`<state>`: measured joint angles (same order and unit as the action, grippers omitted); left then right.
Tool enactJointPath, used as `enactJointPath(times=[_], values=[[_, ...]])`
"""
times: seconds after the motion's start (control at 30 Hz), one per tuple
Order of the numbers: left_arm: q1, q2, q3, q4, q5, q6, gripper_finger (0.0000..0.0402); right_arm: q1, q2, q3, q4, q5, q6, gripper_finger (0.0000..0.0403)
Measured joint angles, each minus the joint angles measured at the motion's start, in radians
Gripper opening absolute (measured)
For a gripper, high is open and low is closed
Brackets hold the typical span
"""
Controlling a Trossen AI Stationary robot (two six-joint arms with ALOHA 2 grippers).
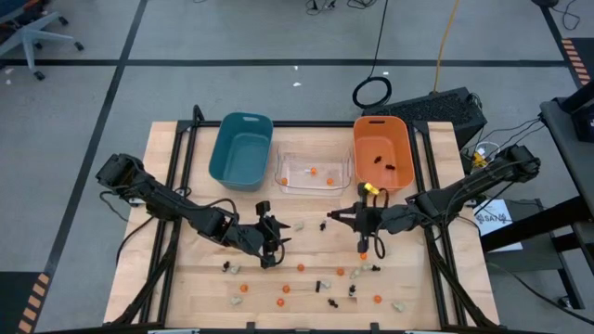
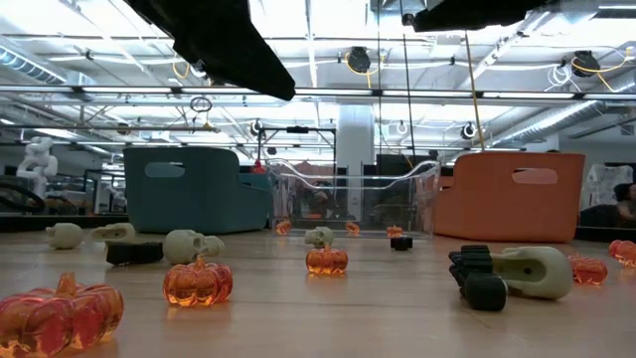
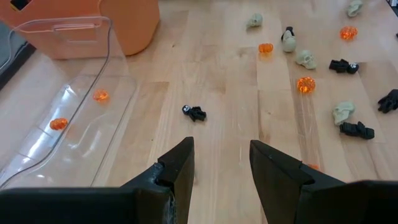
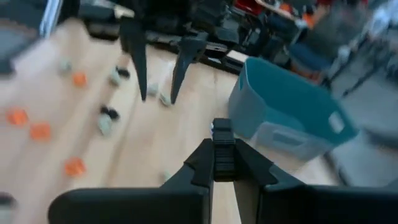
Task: Sort Halloween decoration
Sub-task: Put the black skeleton toy into the orange bin
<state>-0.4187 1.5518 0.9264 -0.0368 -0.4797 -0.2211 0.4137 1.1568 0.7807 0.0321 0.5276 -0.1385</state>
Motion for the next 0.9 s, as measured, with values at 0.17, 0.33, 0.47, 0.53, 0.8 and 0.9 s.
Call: enactJointPath(times=[0.17, 0.33, 0.47, 0.53, 0.8, 0.9], values=[[0.0, 0.0, 0.0, 0.0, 0.0, -0.011, 0.0153, 0.0, 0.0, 0.0, 0.002, 0.0, 0.176, 0.002], [-0.003, 0.0, 0.0, -0.003, 0.0, -0.039, 0.0153, -0.009, 0.0, 0.0, 0.034, 0.001, 0.357, 0.002], [-0.003, 0.0, 0.0, -0.008, 0.001, -0.061, 0.0153, -0.014, -0.009, 0.0, 0.05, 0.007, 0.392, 0.002], [-0.005, 0.0, 0.0, -0.008, 0.001, -0.062, 0.0153, -0.028, -0.035, 0.0, 0.05, 0.028, 0.399, 0.002], [-0.021, 0.0, 0.0, -0.015, 0.001, -0.062, 0.0153, -0.241, -0.248, 0.002, -0.121, 0.048, 0.415, 0.002], [-0.021, 0.0, 0.0, -0.034, 0.002, -0.062, 0.0153, -0.367, -0.308, 0.002, -0.223, 0.048, 0.406, 0.0019]])
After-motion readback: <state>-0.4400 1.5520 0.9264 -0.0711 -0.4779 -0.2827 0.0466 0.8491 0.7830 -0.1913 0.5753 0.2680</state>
